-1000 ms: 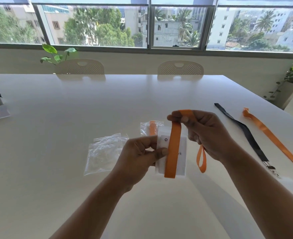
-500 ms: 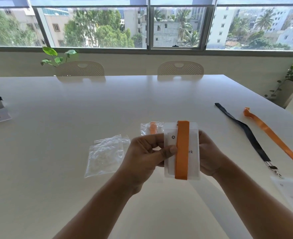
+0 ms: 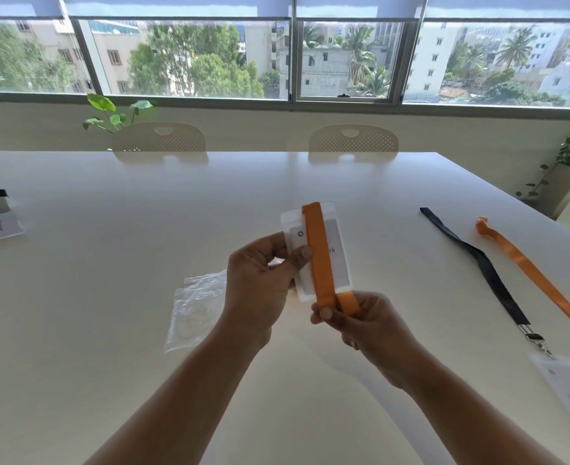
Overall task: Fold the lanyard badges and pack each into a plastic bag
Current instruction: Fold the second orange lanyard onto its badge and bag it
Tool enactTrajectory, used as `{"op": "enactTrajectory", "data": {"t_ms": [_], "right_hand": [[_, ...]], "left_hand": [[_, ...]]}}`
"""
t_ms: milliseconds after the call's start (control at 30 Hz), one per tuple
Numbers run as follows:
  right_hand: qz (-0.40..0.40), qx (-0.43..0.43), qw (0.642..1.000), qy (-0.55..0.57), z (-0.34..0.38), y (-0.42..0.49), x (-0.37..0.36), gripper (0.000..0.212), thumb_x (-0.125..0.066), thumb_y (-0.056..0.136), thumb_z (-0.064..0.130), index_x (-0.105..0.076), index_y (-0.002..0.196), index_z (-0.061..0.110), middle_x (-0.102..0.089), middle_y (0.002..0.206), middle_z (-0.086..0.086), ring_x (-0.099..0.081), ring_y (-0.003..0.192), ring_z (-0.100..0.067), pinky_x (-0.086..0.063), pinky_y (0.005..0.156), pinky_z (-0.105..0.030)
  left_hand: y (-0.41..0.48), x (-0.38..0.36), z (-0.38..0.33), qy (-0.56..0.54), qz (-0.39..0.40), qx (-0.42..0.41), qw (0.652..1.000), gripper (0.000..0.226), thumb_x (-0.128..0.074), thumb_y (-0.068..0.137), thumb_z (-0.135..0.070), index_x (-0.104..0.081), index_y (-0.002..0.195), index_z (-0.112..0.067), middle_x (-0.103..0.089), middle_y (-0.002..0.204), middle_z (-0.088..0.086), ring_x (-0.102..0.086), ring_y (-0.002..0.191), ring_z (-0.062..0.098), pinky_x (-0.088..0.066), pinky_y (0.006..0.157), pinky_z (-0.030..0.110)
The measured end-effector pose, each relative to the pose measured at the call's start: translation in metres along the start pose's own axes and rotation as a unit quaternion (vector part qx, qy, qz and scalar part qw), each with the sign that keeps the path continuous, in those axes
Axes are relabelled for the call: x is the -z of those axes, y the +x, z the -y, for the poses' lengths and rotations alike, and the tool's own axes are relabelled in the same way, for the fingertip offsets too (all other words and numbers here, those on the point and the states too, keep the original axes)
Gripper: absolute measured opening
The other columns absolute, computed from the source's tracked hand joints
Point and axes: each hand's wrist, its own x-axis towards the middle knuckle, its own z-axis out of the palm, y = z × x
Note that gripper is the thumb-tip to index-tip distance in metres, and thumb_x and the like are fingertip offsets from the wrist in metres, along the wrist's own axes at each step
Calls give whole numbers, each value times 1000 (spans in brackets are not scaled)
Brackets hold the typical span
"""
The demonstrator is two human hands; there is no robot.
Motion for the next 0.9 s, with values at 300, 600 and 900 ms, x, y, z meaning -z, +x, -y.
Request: {"op": "enactTrajectory", "data": {"t_ms": [300, 600, 900], "right_hand": [[1, -11, 998, -66, 5, -10, -5, 28, -69, 80, 42, -79, 81, 16, -73, 70, -7, -51, 51, -12, -41, 48, -18], [-44, 20, 999, -1, 36, -9, -7, 26, -60, 90, 27, -78, 80, 12, -71, 71, -3, -37, 54, -11, -28, 53, -21], [-158, 61, 985, 32, 27, 2, -12, 21, -67, 74, 36, -80, 71, 20, -63, 118, 15, -61, 110, -4, -48, 89, -28]], "left_hand": [[14, 21, 14, 159, -74, -76, 982, 24, -76, 83, -20, -71, 99, -38, -74, 90, -22, -73, 83, 5, -61, 74, 27], [-3, 21, 29, 318, -14, -172, 932, 13, -75, 88, -19, -78, 100, -21, -77, 86, -11, -73, 70, 5, -60, 61, 29], [-19, 12, 39, 238, 59, -73, 967, 19, -74, 88, -18, -78, 103, -29, -76, 83, -16, -74, 71, 7, -59, 64, 22]]}}
